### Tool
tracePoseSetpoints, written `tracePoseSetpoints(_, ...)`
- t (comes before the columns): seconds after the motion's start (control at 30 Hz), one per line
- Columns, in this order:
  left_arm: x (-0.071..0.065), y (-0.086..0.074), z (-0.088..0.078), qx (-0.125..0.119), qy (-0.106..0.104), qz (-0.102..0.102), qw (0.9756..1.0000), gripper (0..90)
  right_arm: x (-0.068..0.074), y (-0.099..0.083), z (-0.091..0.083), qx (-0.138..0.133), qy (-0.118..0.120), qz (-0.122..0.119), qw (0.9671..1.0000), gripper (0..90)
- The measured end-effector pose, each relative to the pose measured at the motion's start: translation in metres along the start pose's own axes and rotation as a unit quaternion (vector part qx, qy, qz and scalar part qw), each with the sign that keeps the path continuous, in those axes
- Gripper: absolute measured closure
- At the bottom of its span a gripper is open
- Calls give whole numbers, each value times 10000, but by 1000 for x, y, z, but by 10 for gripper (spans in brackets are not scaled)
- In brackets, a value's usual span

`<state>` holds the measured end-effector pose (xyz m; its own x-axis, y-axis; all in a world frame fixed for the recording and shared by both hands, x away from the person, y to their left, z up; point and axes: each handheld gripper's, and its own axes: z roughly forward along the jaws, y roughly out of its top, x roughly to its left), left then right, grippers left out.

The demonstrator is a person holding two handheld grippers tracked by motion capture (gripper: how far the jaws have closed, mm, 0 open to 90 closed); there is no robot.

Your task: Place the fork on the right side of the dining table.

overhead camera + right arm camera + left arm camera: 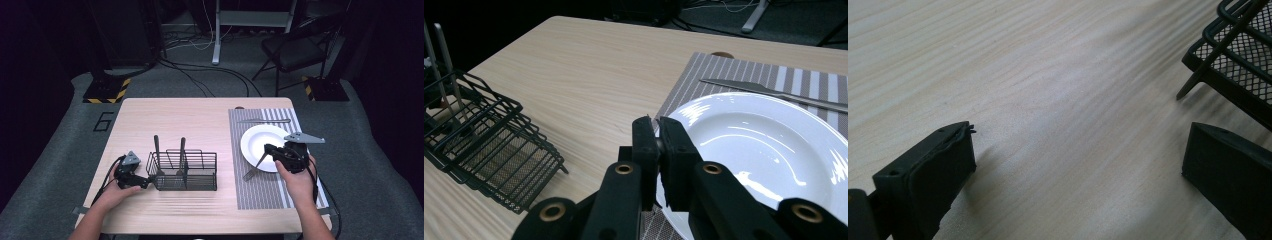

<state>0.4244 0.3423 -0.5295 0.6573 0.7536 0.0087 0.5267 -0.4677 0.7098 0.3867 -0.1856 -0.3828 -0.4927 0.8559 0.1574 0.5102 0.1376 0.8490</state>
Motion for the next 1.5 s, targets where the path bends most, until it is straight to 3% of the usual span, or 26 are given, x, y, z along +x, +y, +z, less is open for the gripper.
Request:
tracePoseSetpoints(0.43, 0, 0, 0, 0, 1, 0, 10000, 2, -24, -18, -9, -136, -124, 470, 9987, 839)
tracePoseSetpoints(0.93, 0, 0, 0, 2, 1, 2, 10000, 2, -53, -42, -12, -310, -128, 1206, 9921, 809)
tracePoseSetpoints(1.5, 0, 0, 0, -18, 9, -15, 10000, 2, -69, -64, -16, -378, -208, 1494, 9878, 797)
